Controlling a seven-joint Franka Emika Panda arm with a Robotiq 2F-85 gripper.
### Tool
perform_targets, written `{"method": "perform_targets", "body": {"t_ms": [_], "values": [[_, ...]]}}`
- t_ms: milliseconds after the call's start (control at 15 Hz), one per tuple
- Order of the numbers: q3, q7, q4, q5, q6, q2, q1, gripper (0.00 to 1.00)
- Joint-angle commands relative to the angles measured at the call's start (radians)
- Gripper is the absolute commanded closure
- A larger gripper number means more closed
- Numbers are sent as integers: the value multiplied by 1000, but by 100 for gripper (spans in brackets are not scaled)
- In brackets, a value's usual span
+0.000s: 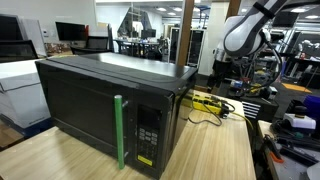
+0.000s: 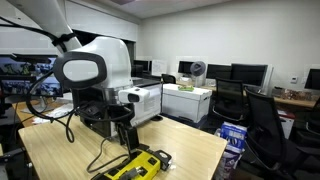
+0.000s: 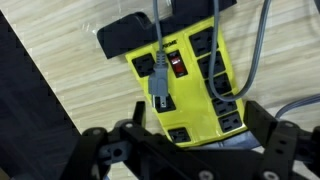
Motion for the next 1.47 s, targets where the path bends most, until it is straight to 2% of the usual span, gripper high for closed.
{"method": "perform_targets", "body": {"t_ms": [0,400,1000,1133,1400], "values": [[1,18,-9,-15,43,0,-3,0],[-15,30,-4,-5,174,73,-13,0],[-13,1,-9,23,209,125,-58,0],[-5,-6,-10,35,220,136,-73,0],[54,-40,-15,97,243,148,-127,0]]}}
